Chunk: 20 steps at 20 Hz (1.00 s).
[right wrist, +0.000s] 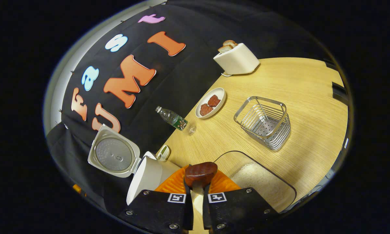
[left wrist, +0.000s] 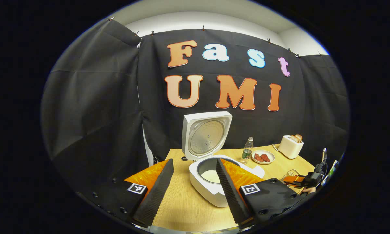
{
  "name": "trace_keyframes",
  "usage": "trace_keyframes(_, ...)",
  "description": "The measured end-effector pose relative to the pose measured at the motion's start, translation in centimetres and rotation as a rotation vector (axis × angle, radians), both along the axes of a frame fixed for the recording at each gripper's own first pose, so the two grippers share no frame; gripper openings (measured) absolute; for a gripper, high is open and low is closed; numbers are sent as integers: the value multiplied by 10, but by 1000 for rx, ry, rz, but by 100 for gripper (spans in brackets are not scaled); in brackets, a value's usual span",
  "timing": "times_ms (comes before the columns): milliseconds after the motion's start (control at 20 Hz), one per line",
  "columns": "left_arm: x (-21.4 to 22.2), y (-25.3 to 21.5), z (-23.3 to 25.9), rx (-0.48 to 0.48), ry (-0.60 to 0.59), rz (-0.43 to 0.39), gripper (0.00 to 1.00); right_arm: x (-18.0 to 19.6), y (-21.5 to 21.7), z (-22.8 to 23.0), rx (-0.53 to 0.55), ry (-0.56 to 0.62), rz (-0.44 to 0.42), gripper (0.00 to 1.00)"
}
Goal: Close the left gripper, press the button to open the rice cooker; take a wooden spoon from the chopstick holder with the right hand, scoop a spoonful of rice and pour it into the rice cooker, then put the wooden spoon back into the chopstick holder.
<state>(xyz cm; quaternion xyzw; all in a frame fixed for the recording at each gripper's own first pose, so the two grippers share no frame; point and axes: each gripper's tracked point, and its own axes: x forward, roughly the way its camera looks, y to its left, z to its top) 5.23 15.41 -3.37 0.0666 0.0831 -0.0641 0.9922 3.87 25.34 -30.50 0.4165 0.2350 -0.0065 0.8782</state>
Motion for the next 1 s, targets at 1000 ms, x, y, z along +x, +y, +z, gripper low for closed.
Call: trace_keyframes(1000,-6,-5,4,-98,6,-5,90,-20,-32,16,497,52,-140,10)
